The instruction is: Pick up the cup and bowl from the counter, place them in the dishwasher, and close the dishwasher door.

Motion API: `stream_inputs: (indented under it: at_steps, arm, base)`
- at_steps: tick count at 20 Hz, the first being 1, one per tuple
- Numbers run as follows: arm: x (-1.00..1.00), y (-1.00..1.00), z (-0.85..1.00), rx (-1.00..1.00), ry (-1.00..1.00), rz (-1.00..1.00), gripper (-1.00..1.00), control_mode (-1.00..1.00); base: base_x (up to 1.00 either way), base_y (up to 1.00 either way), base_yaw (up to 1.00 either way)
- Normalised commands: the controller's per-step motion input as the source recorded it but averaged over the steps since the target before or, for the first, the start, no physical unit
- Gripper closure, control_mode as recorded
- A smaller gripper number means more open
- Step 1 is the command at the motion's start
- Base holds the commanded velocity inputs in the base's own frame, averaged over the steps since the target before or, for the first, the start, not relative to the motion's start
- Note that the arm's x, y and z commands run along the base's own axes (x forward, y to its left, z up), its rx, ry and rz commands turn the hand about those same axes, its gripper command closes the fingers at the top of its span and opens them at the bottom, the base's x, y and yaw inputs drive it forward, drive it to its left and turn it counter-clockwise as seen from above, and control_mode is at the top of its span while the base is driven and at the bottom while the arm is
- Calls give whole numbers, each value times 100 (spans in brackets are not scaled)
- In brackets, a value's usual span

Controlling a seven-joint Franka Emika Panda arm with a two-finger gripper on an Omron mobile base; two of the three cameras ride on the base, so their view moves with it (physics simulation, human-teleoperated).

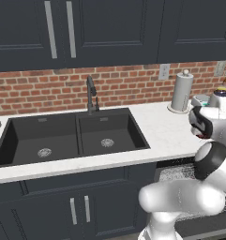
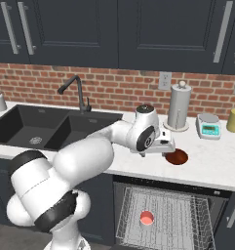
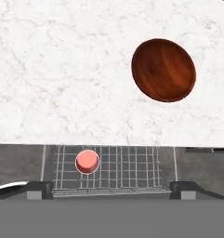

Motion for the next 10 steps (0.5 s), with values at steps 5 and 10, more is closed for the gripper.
stream_inputs:
  at_steps: [5,10]
  arm:
    - [71,0,0,0,14,5,-100,-100]
    - [34,-16,0,6,1,1,-100,-100]
  base:
    - [0,0,0]
    - [0,0,0]
